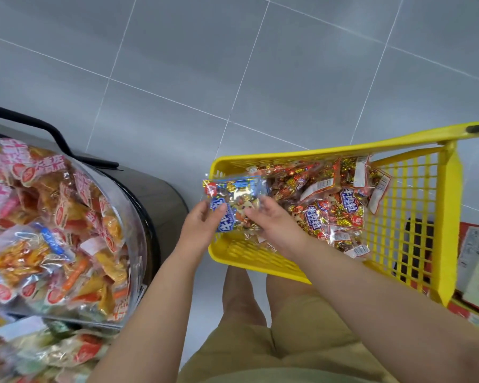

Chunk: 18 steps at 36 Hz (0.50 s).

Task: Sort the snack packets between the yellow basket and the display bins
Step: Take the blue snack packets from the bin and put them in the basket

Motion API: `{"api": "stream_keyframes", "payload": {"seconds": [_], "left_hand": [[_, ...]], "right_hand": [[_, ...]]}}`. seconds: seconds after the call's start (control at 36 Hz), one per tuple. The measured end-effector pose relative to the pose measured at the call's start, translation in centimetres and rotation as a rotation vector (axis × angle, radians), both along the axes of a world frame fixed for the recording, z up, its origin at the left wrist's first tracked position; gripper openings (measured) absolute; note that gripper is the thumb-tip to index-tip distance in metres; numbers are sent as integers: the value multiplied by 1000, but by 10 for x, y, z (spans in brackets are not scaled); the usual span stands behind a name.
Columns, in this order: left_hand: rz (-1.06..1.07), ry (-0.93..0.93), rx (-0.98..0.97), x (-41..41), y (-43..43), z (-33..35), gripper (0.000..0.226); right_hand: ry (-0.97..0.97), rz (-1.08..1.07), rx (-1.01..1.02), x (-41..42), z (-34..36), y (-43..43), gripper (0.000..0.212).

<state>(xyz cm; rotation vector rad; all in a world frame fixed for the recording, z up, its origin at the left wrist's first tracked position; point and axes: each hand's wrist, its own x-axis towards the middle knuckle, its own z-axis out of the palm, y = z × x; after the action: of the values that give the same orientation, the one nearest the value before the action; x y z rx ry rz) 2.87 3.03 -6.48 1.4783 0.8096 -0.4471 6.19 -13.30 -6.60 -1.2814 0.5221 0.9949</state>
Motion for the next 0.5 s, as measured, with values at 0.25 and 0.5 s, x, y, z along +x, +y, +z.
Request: {"api": "stream_keyframes", "payload": {"seconds": [0.25, 0.5], "left_hand": [[268, 55, -34, 4, 24, 5, 12], [203, 90, 238, -3, 40, -13, 28]], "right_hand": [[-249, 364, -557, 4, -28, 10, 44], [-300, 711, -934, 1, -65, 21, 85]]}}
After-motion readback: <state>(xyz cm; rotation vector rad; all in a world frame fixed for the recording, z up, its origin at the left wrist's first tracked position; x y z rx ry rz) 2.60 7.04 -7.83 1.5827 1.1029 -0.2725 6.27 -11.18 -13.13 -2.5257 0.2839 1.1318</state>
